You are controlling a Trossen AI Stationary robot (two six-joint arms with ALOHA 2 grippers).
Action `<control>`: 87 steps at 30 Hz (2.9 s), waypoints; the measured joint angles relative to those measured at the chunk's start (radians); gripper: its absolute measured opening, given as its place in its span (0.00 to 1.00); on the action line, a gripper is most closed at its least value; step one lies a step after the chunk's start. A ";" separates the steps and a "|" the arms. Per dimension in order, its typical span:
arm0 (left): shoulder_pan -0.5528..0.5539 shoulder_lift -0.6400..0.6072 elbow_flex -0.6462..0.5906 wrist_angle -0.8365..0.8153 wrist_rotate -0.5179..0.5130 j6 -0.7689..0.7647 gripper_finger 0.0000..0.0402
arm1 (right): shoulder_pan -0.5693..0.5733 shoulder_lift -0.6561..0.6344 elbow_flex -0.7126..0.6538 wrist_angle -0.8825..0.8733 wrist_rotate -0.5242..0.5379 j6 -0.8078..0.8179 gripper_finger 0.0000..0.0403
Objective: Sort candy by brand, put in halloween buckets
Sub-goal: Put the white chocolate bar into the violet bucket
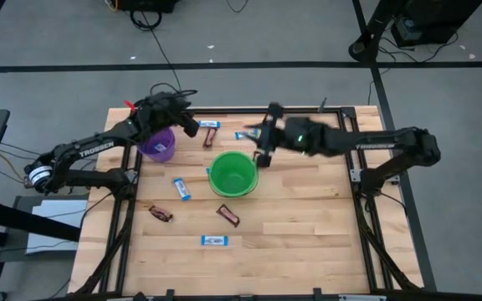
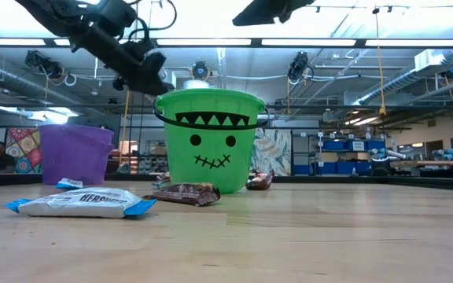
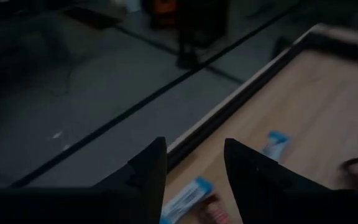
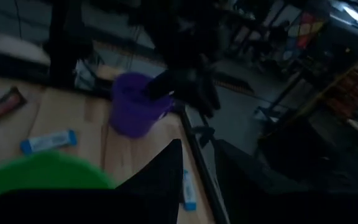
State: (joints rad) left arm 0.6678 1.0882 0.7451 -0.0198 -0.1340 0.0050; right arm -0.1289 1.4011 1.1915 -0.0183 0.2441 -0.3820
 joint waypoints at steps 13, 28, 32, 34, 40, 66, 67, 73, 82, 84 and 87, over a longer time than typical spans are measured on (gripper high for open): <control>-0.008 0.016 0.218 -0.076 0.132 -0.328 0.41 | -0.326 -0.244 0.002 -0.143 -0.514 0.507 0.26; -0.041 0.188 0.455 -0.220 0.056 -0.402 0.41 | -0.342 -0.183 0.001 -0.276 -0.412 0.553 0.26; -0.026 0.229 0.476 -0.333 0.046 -0.400 0.41 | -0.344 -0.177 0.000 -0.286 -0.268 0.631 0.26; -0.009 0.246 0.478 -0.392 0.044 -0.373 0.41 | -0.344 -0.175 0.000 -0.284 -0.265 0.640 0.26; 0.064 0.305 0.478 -0.593 0.073 -0.316 0.41 | -0.352 -0.161 0.000 -0.277 -0.413 0.663 0.26; 0.170 0.616 0.477 -0.585 0.365 -0.125 0.41 | -0.365 -0.157 0.000 -0.282 -0.489 0.647 0.26; 0.170 0.616 0.477 -0.586 0.362 -0.101 0.41 | -0.365 -0.157 0.000 -0.282 -0.496 0.648 0.26; 0.177 0.616 0.477 -0.598 0.332 0.024 0.41 | -0.365 -0.157 0.000 -0.282 -0.509 0.678 0.26; 0.179 0.616 0.477 -0.613 0.222 0.243 0.41 | -0.365 -0.158 0.000 -0.208 -0.531 0.729 0.26; 0.179 0.616 0.477 -0.613 0.212 0.261 0.41 | -0.365 -0.158 0.000 -0.189 -0.534 0.731 0.26; 0.179 0.618 0.477 -0.648 0.214 0.270 0.41 | -0.365 -0.158 0.000 -0.181 -0.535 0.733 0.26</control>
State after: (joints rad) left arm 0.8467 1.7060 1.2217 -0.6678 0.0801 0.2750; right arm -0.4938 1.2434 1.1915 -0.1994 -0.2904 0.3506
